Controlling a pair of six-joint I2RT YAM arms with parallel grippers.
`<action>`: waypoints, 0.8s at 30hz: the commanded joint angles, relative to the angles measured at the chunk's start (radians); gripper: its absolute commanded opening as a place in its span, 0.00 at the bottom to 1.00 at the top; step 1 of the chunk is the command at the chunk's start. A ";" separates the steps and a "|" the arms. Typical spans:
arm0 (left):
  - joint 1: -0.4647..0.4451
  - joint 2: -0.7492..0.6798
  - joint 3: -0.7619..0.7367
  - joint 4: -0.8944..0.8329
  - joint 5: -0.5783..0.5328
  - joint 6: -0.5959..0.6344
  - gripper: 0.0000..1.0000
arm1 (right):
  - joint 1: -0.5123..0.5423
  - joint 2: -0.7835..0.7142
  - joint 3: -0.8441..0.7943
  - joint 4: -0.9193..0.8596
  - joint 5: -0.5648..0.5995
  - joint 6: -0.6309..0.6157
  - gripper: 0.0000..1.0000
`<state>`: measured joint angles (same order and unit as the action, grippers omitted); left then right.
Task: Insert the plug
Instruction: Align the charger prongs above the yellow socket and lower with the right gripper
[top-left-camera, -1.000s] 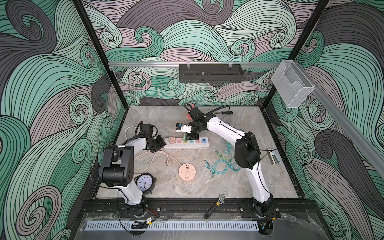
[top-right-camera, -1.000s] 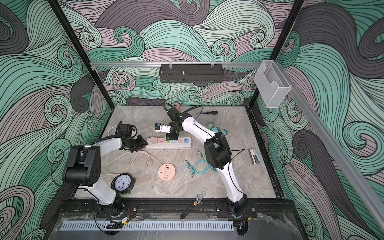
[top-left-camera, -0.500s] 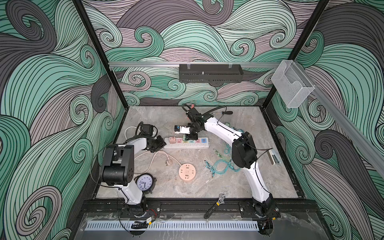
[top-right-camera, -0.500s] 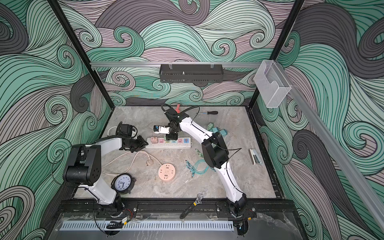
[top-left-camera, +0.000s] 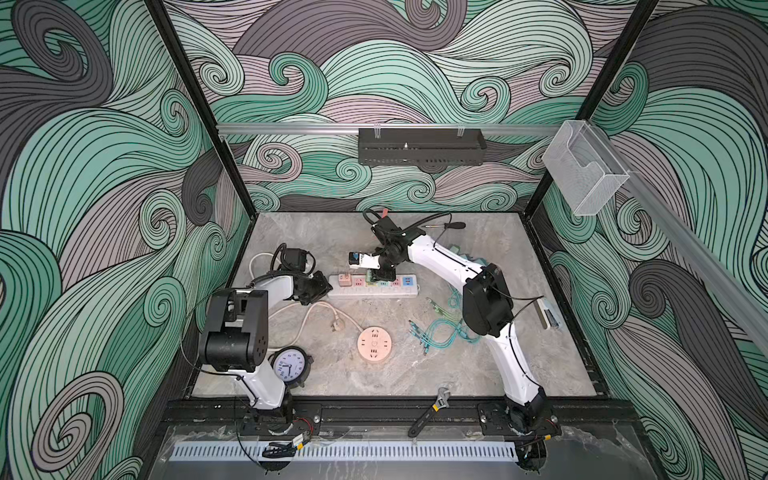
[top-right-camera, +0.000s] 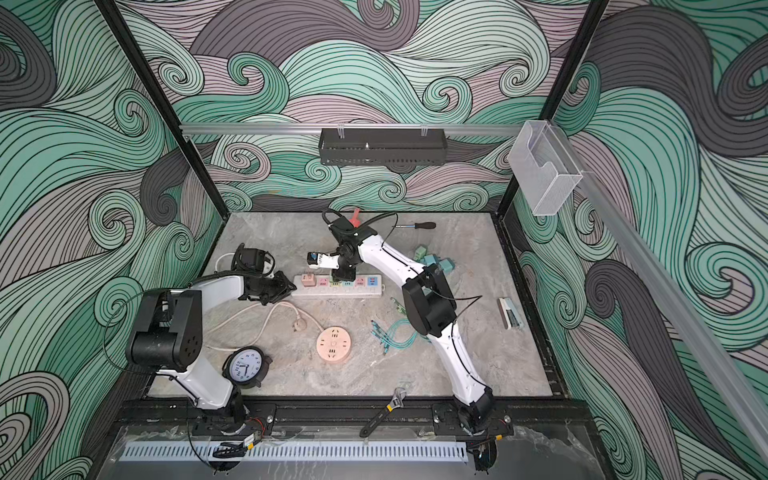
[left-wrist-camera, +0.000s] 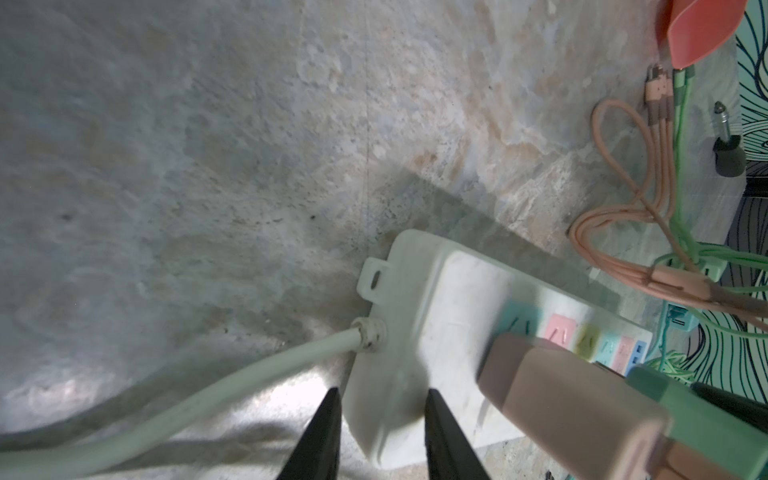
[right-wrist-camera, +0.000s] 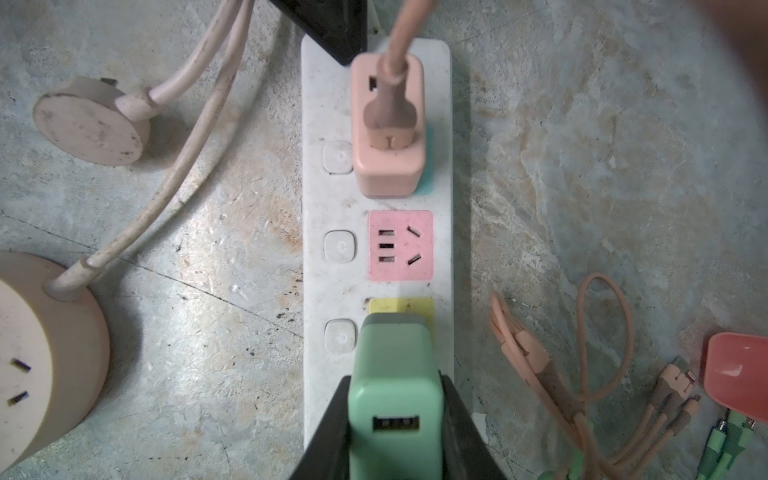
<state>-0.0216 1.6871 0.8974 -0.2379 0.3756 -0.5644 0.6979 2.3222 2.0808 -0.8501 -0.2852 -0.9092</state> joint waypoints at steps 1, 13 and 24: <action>0.009 0.000 -0.005 0.007 -0.005 0.011 0.34 | 0.010 0.028 0.015 -0.017 -0.012 -0.002 0.04; 0.010 -0.007 -0.011 0.011 -0.001 0.009 0.34 | 0.014 0.046 0.013 -0.018 0.014 -0.008 0.04; 0.012 -0.004 -0.018 0.027 0.011 0.006 0.34 | 0.026 0.110 0.080 -0.055 0.071 -0.023 0.05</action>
<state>-0.0212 1.6871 0.8867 -0.2146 0.3794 -0.5652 0.7155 2.3753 2.1414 -0.8906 -0.2432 -0.9169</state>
